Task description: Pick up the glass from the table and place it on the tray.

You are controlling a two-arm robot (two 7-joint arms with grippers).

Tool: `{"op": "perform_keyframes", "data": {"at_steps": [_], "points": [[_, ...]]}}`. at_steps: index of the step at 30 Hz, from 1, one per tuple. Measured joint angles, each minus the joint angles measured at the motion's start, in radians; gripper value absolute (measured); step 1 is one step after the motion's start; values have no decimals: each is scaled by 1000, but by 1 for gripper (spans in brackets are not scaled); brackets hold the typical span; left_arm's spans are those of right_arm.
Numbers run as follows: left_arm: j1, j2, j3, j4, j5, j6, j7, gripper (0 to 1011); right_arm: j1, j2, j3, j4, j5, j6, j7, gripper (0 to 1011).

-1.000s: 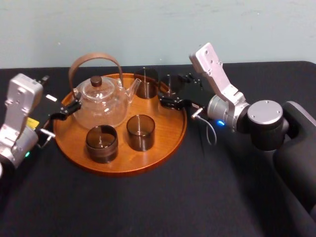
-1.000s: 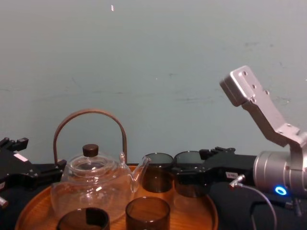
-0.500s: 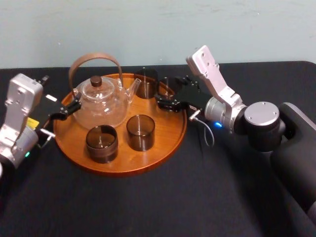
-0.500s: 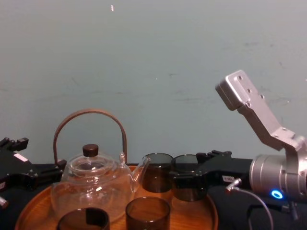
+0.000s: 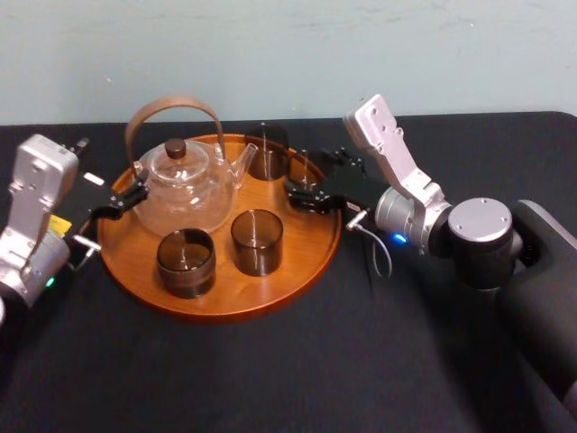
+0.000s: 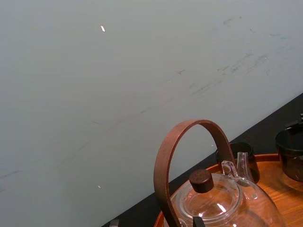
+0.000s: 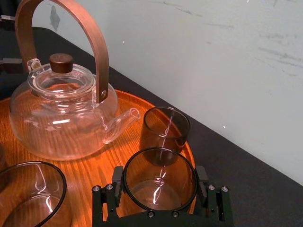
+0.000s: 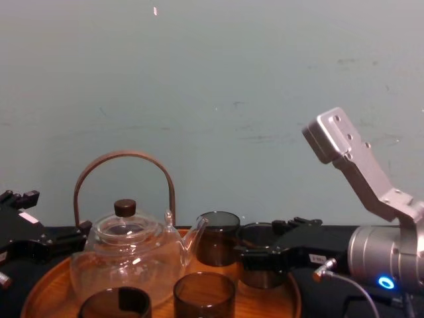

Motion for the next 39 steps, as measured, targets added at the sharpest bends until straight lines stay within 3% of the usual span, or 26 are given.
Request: {"op": "perform_keyframes", "data": {"at_steps": [39], "points": [[0, 0, 0, 0, 0, 0, 0, 1009, 1, -12, -7, 53, 22, -36, 13, 930]]}}
